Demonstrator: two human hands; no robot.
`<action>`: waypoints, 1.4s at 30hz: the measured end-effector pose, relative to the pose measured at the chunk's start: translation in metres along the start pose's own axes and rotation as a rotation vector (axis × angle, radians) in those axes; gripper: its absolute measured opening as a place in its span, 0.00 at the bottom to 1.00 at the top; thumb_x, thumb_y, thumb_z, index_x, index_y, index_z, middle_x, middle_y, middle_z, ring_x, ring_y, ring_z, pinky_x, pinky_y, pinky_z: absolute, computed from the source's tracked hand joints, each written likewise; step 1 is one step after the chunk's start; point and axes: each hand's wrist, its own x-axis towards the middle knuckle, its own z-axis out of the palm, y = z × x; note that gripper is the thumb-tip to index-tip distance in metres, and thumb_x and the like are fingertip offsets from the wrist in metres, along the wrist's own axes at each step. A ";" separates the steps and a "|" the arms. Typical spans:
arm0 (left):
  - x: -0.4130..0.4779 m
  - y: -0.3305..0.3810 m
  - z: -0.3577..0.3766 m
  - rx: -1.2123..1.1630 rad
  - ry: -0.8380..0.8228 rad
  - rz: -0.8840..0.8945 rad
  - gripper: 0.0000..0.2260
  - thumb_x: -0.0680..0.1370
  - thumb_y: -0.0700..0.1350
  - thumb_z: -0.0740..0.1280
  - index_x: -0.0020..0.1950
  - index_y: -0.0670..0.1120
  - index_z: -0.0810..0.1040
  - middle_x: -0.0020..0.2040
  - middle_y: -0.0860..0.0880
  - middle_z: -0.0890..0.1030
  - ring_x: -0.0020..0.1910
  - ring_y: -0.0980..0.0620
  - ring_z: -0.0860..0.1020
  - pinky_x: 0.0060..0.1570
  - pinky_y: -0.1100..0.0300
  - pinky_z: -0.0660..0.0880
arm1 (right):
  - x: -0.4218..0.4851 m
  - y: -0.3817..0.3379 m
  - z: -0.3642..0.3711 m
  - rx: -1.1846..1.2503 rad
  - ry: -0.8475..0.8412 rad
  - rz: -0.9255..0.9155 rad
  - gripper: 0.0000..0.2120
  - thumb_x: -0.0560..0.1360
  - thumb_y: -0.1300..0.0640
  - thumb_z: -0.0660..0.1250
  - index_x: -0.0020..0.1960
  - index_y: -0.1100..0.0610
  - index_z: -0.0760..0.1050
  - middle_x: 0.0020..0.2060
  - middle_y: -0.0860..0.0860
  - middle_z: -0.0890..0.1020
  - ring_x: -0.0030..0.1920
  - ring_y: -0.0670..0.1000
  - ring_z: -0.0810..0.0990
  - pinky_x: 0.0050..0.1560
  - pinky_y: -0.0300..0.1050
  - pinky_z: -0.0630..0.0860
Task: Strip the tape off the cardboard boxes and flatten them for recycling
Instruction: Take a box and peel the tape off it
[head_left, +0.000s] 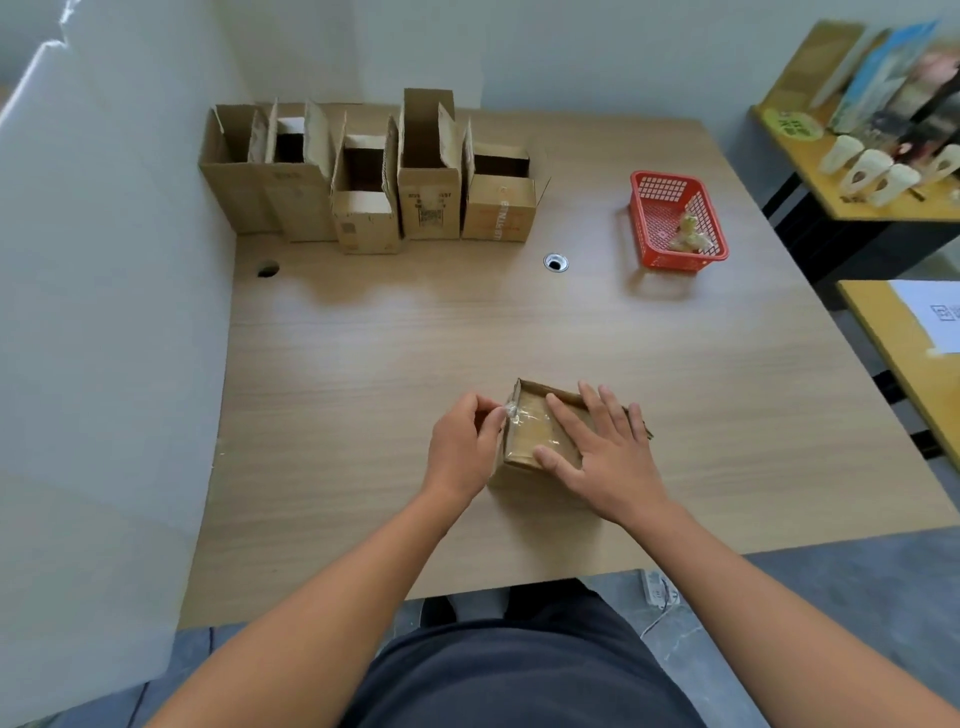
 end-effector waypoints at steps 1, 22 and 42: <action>-0.006 -0.002 -0.003 0.047 0.006 0.041 0.03 0.82 0.46 0.68 0.48 0.51 0.78 0.44 0.55 0.82 0.46 0.55 0.80 0.49 0.51 0.79 | 0.000 -0.001 0.001 -0.001 0.002 -0.002 0.38 0.71 0.19 0.38 0.80 0.29 0.44 0.83 0.45 0.44 0.82 0.48 0.36 0.79 0.56 0.32; 0.002 0.023 -0.042 0.720 -0.161 0.319 0.12 0.78 0.55 0.70 0.57 0.50 0.81 0.57 0.53 0.72 0.53 0.51 0.76 0.46 0.58 0.71 | 0.004 -0.019 -0.002 0.054 -0.021 -0.089 0.44 0.66 0.15 0.44 0.79 0.29 0.53 0.83 0.49 0.46 0.82 0.50 0.37 0.79 0.62 0.36; 0.006 0.021 -0.031 0.661 -0.227 0.306 0.02 0.83 0.45 0.65 0.53 0.47 0.75 0.54 0.51 0.71 0.48 0.48 0.75 0.47 0.52 0.73 | -0.008 -0.021 0.005 0.081 0.045 -0.037 0.43 0.64 0.13 0.44 0.77 0.25 0.49 0.82 0.48 0.48 0.81 0.50 0.41 0.77 0.56 0.44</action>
